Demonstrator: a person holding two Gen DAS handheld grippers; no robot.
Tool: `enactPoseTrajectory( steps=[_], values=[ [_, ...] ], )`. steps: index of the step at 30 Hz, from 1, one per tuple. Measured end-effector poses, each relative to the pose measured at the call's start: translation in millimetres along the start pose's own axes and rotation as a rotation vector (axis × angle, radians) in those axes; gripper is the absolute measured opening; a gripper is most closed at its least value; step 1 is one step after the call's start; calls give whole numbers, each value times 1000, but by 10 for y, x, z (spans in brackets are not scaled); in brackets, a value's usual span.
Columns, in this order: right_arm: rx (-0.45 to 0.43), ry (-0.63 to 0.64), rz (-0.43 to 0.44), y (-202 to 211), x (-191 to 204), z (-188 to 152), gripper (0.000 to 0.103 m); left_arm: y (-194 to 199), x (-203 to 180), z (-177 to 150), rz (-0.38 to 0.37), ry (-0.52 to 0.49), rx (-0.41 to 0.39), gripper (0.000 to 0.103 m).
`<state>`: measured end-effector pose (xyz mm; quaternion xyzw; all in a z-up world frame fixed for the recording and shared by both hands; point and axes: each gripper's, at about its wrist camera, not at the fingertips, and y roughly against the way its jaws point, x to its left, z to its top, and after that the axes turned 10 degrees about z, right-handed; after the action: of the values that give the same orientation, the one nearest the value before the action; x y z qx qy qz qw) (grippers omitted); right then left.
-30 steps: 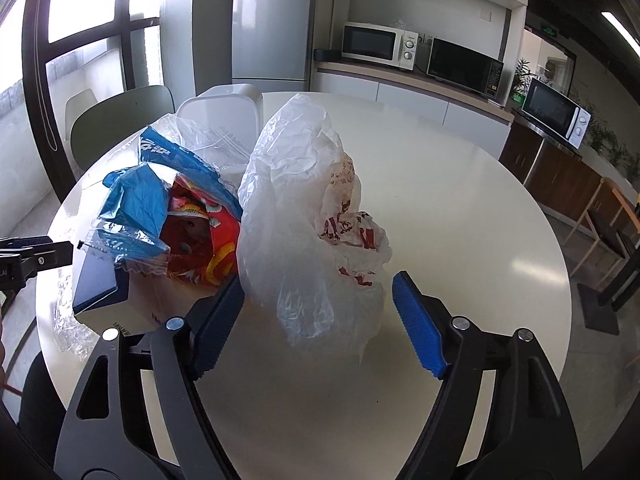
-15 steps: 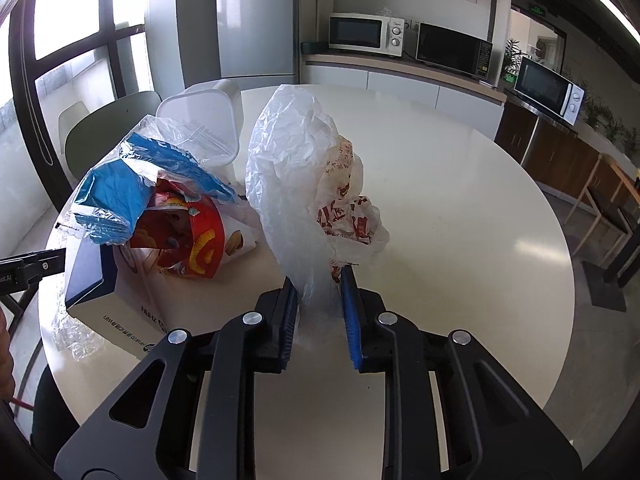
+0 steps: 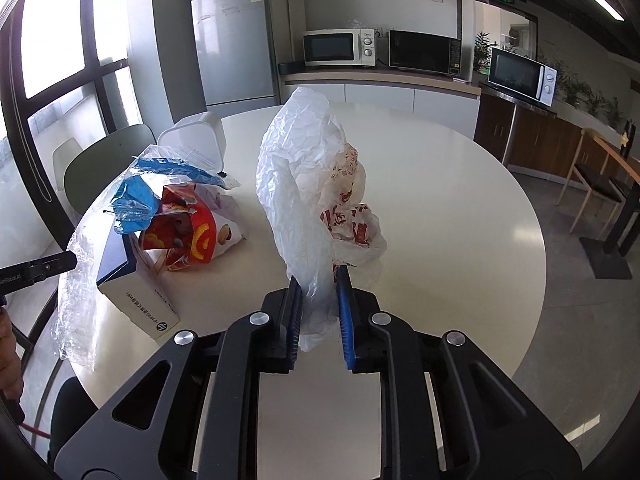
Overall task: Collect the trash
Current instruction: 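Grasp the clear plastic wrap with the left tool while the right tool grasps the white plastic bag, then carry the plastic wrap and white bag down over the blue wastebasket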
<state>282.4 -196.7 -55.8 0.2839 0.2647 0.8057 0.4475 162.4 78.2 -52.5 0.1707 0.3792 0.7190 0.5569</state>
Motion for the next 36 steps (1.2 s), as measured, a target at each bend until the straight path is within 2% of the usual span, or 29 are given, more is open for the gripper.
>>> enactPoseTrajectory(
  steps=[11, 18, 26, 31, 36],
  values=[
    [-32, -19, 36, 411, 145, -238, 15, 349, 0, -52, -35, -12, -56, 7],
    [-30, -39, 89, 697, 236, -497, 15, 619, -87, -175, -62, -66, -93, 7],
    [-15, -38, 146, 1082, 382, -811, 15, 824, -87, -509, -73, -146, -93, 7],
    [11, -28, 191, 1307, 457, -1071, 15, 863, -38, -746, -69, -183, -64, 7],
    [71, -25, 182, 1406, 459, -1282, 15, 799, -28, -955, -52, -221, -28, 7]
  ],
)
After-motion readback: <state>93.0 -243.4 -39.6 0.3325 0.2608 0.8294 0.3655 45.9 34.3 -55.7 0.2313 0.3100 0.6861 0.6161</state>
